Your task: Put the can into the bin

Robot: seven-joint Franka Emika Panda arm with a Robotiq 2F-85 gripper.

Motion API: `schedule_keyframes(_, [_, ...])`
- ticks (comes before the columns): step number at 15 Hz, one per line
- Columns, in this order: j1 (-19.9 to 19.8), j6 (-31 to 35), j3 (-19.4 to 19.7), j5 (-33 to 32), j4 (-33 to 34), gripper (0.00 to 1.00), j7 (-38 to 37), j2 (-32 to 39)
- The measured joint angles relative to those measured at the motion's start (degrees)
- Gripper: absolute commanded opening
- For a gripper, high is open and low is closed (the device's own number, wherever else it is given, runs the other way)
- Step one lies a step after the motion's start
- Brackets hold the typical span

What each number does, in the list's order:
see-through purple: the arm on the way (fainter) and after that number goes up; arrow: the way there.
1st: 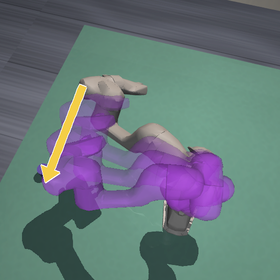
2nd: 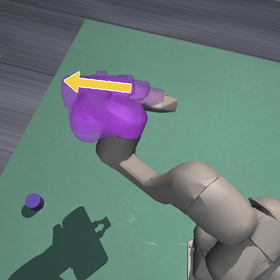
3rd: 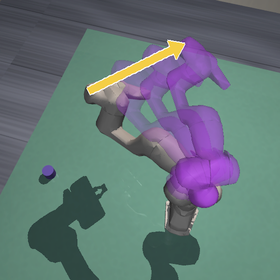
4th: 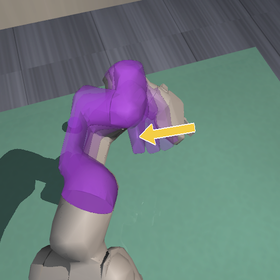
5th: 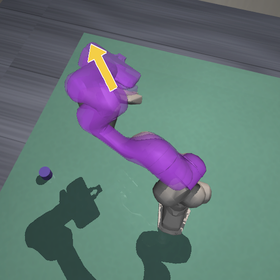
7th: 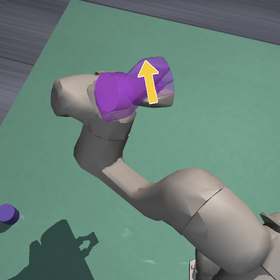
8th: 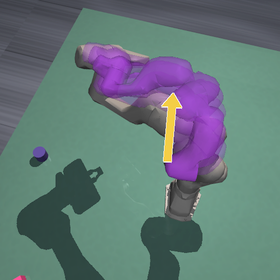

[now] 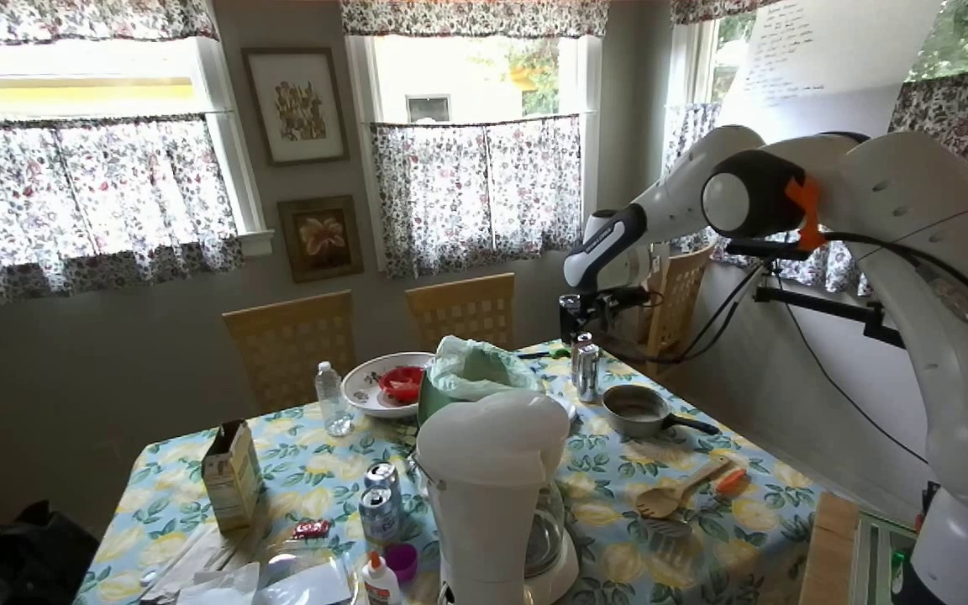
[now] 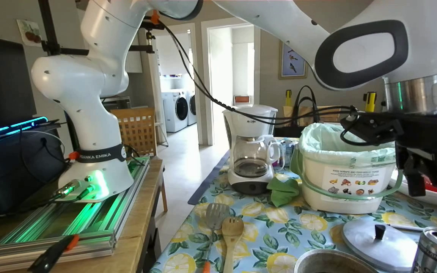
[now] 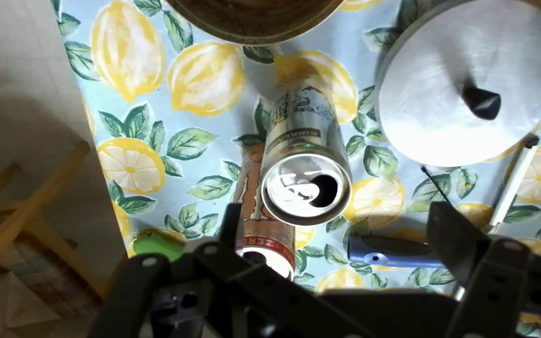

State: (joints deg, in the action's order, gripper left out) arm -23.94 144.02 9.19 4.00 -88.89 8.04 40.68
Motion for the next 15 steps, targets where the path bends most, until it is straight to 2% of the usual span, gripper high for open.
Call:
schedule_keyframes(10, [-0.7, 2.9, -0.5, 0.0, 4.0, 1.00, 1.6, 6.0])
schedule_keyframes(11, [-0.7, 3.1, -0.5, 0.0, 4.3, 0.84, 1.7, 6.4])
schedule_keyframes(12, [-0.7, 3.4, -0.5, 0.0, 4.5, 0.72, 1.7, 6.8])
schedule_keyframes(15, [-0.7, 4.1, -0.6, 0.0, 5.3, 0.51, 1.7, 7.7])
